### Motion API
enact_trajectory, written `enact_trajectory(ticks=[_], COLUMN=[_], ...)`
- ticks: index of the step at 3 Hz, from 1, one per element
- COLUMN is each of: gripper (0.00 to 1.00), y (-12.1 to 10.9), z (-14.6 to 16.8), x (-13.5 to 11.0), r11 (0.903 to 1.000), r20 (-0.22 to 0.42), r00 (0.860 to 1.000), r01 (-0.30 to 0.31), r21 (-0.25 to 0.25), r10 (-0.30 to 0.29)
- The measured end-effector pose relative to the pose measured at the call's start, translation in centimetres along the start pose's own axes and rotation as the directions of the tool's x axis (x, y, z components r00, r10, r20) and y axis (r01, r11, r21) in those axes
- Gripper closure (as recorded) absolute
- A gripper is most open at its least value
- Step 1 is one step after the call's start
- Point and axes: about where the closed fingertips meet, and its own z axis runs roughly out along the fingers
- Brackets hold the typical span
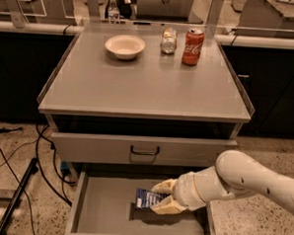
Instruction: Place rxbar blueberry into middle drawer
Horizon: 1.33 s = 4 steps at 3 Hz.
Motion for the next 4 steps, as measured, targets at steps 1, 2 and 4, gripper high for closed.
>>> enact_trajectory(ticks=[1,2,4], gripper=[1.0,1.0,1.0], y=[-1.6,-3.6,-6.2], z=[1.5,2.7,4.2], x=[1.9,4.0,7.4], r11=[0.9945,0.9815,0.9756], r20=[-0.053,-0.083,-0.091], r00=[0.995,0.987,0.987], r01=[0.083,0.145,0.149], r21=[0.065,0.124,0.161], r10=[-0.08,-0.136,-0.136])
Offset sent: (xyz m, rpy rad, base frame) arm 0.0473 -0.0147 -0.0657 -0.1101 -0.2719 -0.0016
